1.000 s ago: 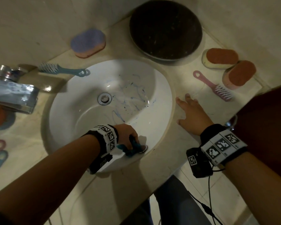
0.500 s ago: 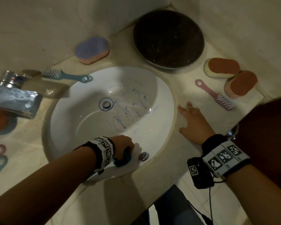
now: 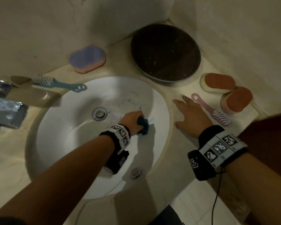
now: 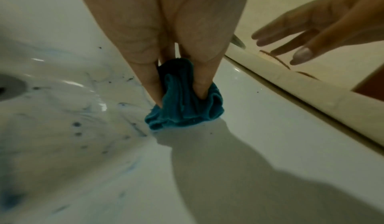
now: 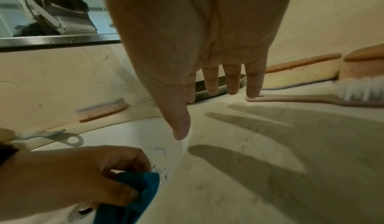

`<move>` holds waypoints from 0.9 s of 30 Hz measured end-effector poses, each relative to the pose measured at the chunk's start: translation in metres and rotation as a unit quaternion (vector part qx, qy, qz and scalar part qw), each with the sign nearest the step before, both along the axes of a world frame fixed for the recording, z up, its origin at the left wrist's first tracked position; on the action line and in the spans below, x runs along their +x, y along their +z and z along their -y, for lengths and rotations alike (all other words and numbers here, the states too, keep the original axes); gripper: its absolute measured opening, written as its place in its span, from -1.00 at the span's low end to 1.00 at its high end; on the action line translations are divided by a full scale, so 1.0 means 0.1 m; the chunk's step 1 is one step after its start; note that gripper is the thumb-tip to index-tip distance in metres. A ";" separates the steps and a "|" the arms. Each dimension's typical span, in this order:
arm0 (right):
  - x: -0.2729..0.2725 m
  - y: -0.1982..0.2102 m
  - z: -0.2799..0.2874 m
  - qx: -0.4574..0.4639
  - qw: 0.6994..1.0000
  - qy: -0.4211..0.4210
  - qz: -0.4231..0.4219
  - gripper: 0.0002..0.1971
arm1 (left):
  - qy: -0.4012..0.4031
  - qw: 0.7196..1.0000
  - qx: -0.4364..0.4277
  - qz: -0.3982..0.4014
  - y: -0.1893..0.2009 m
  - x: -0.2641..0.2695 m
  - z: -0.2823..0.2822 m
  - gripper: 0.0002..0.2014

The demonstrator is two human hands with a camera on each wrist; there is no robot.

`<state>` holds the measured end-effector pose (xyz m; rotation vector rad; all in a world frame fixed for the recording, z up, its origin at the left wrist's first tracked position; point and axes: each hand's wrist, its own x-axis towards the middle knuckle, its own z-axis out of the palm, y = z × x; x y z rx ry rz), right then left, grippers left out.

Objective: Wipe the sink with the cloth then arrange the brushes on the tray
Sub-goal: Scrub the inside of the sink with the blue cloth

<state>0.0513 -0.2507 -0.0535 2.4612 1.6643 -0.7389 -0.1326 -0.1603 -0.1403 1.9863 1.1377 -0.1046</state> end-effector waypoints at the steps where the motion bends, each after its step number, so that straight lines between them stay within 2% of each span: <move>1: 0.02 -0.01 -0.09 -0.003 1.000 0.014 0.006 -0.15 | 0.018 1.000 0.003 0.008 -0.03 0.10 -0.02 -0.75; 5: 0.11 -0.06 -0.33 -0.060 0.998 0.023 0.010 -0.09 | 0.105 0.994 -0.014 0.023 -0.20 0.42 -0.02 -0.67; 9: 0.16 -0.11 -0.36 -0.082 0.996 0.025 -0.009 -0.07 | 0.107 0.994 -0.008 0.003 -0.32 0.49 0.07 -0.57; 14: 0.17 -0.10 -0.37 -0.084 0.996 0.033 0.001 -0.07 | 0.071 0.997 -0.005 0.006 -0.33 0.45 0.09 -0.66; 16: 0.16 -0.12 -0.36 -0.080 0.996 0.027 -0.004 -0.07 | 0.090 0.996 0.009 0.017 -0.33 0.49 0.01 -0.70; 20: 0.15 -0.12 -0.36 -0.074 0.997 0.027 -0.010 -0.07 | 0.150 0.987 0.017 0.052 -0.33 0.56 -0.09 -0.63; 25: 0.14 -0.12 -0.38 -0.073 0.997 0.030 0.001 -0.06 | 0.099 0.993 -0.049 0.046 -0.35 0.40 0.13 -0.47; 27: 0.12 -0.11 -0.38 -0.076 0.997 0.028 0.004 -0.07 | 0.075 0.996 -0.048 0.030 -0.36 0.34 0.16 -0.46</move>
